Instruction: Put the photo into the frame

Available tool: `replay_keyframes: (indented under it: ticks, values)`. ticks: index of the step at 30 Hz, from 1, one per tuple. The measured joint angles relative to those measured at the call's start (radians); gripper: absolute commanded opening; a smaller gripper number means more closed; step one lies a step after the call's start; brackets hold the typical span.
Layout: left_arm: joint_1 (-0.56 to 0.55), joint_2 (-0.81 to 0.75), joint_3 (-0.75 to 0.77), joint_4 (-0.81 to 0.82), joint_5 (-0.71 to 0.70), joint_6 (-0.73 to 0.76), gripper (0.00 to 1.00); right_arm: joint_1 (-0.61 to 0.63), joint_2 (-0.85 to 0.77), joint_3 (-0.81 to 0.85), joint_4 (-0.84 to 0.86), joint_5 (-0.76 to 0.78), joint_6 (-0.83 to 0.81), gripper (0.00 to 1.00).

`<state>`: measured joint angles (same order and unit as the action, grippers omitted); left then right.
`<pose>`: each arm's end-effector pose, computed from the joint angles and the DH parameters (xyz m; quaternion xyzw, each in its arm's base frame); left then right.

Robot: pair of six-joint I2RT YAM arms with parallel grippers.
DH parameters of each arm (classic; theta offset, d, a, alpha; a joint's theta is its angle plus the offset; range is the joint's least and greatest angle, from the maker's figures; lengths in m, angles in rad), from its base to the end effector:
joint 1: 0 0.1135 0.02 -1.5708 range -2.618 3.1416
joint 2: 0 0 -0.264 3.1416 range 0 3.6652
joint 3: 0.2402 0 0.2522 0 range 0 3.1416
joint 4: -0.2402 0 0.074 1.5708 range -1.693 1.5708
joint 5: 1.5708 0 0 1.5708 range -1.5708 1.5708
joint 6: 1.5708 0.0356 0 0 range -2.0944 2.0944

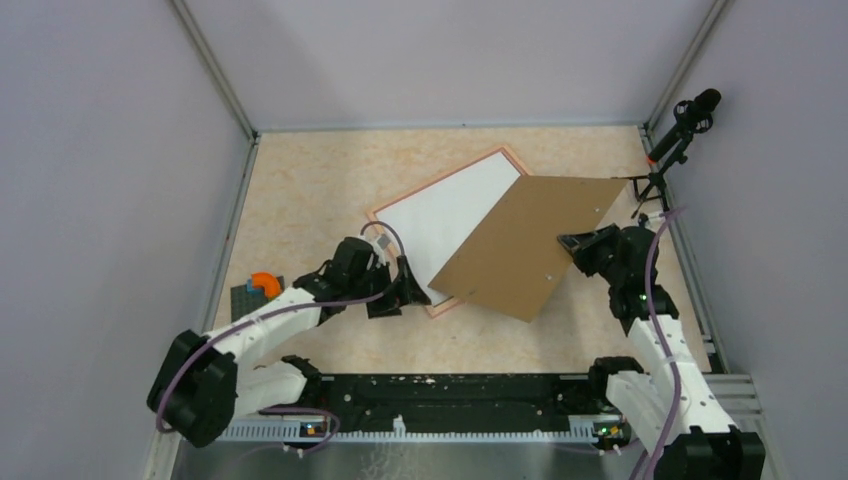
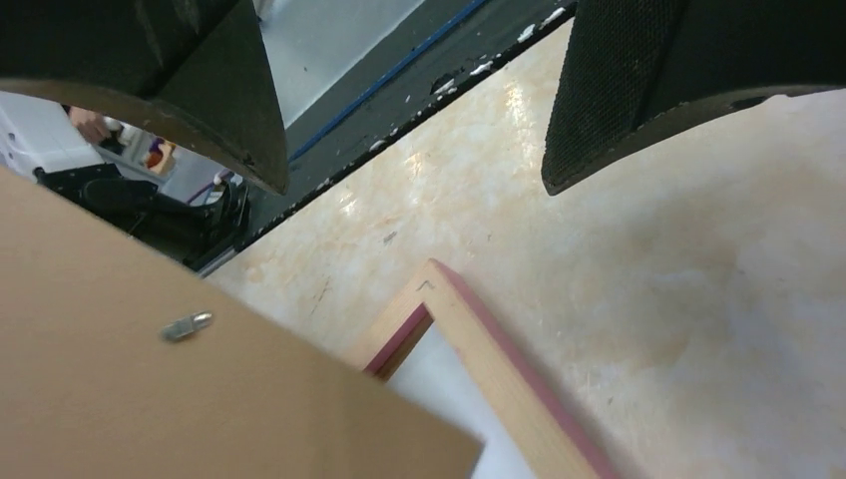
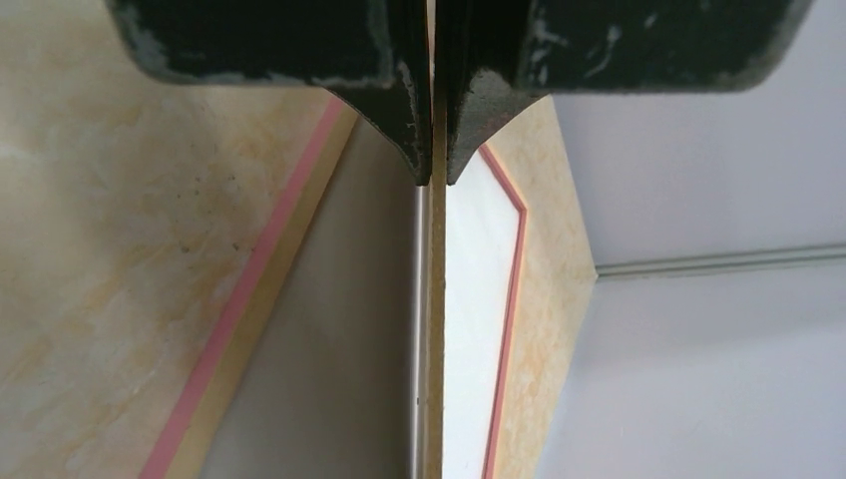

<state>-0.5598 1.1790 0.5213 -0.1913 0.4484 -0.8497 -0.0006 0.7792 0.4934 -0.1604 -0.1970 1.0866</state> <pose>0.1781 -0.1298 0.1756 -0.0541 0.9139 -0.3815 0.1275 0.1824 0.0069 0.2405 0.3906 0.7477 0.3454 0.4112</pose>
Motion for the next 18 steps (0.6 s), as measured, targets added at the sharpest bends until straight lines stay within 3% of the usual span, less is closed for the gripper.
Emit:
replay_keyframes:
  ticks: [6,12,18]
  values:
    - [0.036,-0.136,0.145,-0.116,-0.113,0.172,0.99,0.159,-0.042,-0.036,0.03,0.133,0.063,0.0]
    - [0.068,-0.013,0.388,-0.16,-0.178,0.309,0.99,0.254,-0.019,-0.089,0.092,0.265,0.148,0.0]
    - [0.067,0.076,0.437,-0.154,-0.205,0.382,0.99,0.329,0.025,-0.095,0.147,0.364,0.213,0.0]
